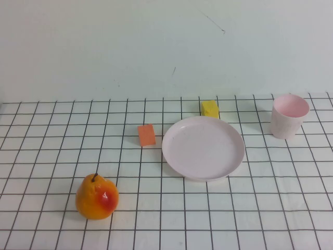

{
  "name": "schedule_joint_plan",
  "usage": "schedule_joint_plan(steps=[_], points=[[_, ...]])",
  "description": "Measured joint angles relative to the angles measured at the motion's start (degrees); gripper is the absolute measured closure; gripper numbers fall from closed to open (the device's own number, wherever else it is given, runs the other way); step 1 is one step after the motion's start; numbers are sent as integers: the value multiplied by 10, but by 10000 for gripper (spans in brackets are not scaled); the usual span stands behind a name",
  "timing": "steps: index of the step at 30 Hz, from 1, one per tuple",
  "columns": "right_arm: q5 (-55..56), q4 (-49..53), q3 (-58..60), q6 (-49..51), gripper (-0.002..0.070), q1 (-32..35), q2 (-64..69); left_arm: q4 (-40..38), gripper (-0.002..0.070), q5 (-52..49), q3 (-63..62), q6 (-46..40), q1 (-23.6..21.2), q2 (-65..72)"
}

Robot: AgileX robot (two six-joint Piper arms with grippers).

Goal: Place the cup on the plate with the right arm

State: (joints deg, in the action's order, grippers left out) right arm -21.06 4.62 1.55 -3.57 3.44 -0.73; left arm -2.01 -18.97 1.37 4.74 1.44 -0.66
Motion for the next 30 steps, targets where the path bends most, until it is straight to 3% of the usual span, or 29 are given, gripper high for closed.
schedule_joint_plan(steps=[11, 16, 24, 30], points=[[0, 3, 0, -1, 678, 0, 0, 0, 678, 0, 0, 0, 0, 0], [-1, 76, 0, -10, 678, 0, 0, 0, 678, 0, 0, 0, 0, 0], [0, 111, 0, -18, 678, 0, 0, 0, 678, 0, 0, 0, 0, 0], [142, 110, 0, -20, 678, 0, 0, 0, 678, 0, 0, 0, 0, 0]])
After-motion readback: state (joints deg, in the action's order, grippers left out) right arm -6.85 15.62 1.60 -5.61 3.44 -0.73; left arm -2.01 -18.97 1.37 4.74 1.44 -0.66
